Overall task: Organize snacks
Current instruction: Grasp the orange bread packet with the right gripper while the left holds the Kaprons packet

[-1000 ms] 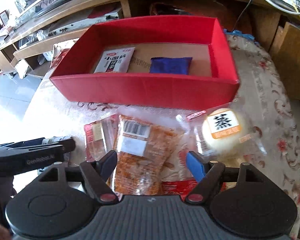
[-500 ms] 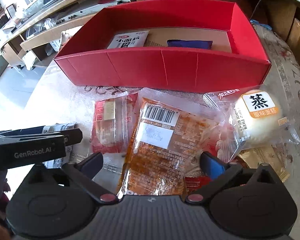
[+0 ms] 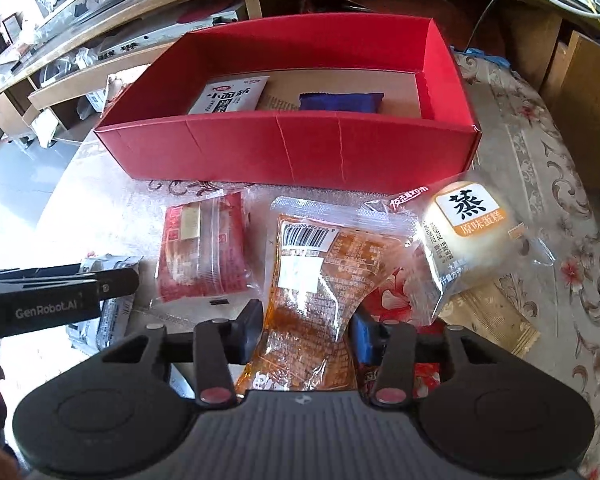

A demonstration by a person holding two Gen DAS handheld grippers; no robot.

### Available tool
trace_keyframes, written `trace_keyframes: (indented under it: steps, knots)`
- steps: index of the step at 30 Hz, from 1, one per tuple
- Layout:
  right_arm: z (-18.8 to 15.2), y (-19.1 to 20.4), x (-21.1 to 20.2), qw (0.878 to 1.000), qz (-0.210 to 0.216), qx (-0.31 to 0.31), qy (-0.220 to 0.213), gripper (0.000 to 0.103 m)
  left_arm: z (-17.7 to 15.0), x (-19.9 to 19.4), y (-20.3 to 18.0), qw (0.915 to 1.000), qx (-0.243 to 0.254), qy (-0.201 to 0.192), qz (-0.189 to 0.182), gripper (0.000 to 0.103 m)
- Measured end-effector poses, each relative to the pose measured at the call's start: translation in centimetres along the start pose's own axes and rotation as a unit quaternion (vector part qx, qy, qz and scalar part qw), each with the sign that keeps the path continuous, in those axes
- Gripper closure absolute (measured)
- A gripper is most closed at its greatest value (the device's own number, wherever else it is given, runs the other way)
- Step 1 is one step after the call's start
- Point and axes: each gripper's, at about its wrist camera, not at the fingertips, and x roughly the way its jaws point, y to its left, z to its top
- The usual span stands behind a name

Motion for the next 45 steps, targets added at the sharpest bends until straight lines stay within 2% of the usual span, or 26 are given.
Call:
trace_keyframes:
  steps: [4,5,6,12,15,17,19,21,23,25,28,30,32,33,34,35,40,45]
  knots:
    - [0.3,-0.5,-0.6,1.0,0.005,0.01,-0.013,0.064,0.0,0.0,-0.3,1.0,0.005,-0.001,-0.003,0.038]
    - [0.3,-0.6,-0.5,1.0,0.004,0.01,-0.013,0.07,0.0,0.1,-0.4,1.0,0.006,-0.001,-0.003,0.038]
    - [0.3,-0.7,-0.4,1.0,0.005,0.011,-0.011,0.072,0.0,0.1,-0.4,1.0,0.007,-0.001,-0.002,0.038]
    - [0.5,-1.2,0.0,0.999,0.005,0.036,-0.006,0.07,0.1,0.4,-0.4,1.0,0.005,0.001,-0.002,0.038]
    - [0.6,-0.8,0.1,1.0,-0.005,0.028,0.0,0.046,0.1,0.5,-0.4,1.0,0.007,0.002,-0.004,0.038]
    - [0.6,0.3,0.3,1.0,-0.017,0.001,0.007,0.022,0.1,0.5,-0.5,1.0,0.008,0.002,-0.004,0.037]
    - [0.6,1.2,0.9,0.999,-0.02,-0.019,0.018,0.021,0.1,0.5,-0.5,0.9999,0.01,0.002,-0.004,0.037]
    - [0.4,1.8,2.3,0.997,-0.045,-0.044,0.034,0.014,0.1,0.5,-0.5,0.9999,0.012,0.003,-0.005,0.037]
    - [0.1,2.6,2.8,0.996,-0.064,-0.063,0.028,0.007,0.0,0.5,-0.4,0.9999,0.011,0.002,-0.007,0.037]
    - [0.3,2.2,3.2,0.997,-0.045,-0.049,0.034,0.0,0.1,0.5,-0.2,0.9999,0.008,0.004,-0.01,0.037]
    - [0.6,2.5,3.7,0.996,-0.053,-0.062,0.048,0.0,0.1,0.5,-0.2,0.9999,0.007,0.005,-0.012,0.036]
    - [1.2,2.2,3.8,0.995,-0.045,-0.067,0.058,0.005,0.2,0.4,-0.1,0.9999,0.004,0.007,-0.015,0.036]
    - [1.7,1.8,3.1,0.995,-0.045,-0.07,0.047,0.036,0.2,0.4,0.0,0.9998,0.005,0.007,-0.018,0.036]
    - [1.8,1.4,2.8,0.996,-0.049,-0.068,0.044,0.042,0.1,0.4,0.0,0.9998,0.006,0.007,-0.018,0.036]
    - [1.9,1.0,2.6,0.996,-0.049,-0.067,0.041,0.056,0.2,0.4,0.0,0.9998,0.006,0.007,-0.018,0.036]
    - [2.0,0.7,2.4,0.996,-0.052,-0.067,0.041,0.059,0.2,0.4,0.0,0.9998,0.006,0.007,-0.017,0.036]
    - [1.6,-0.3,1.5,0.998,-0.035,-0.049,0.034,0.065,0.1,0.4,-0.3,0.9998,0.01,0.007,-0.013,0.036]
    - [1.4,-1.2,0.1,0.999,-0.021,-0.033,0.012,0.066,0.1,0.2,-0.2,0.9999,0.005,0.005,-0.015,0.037]
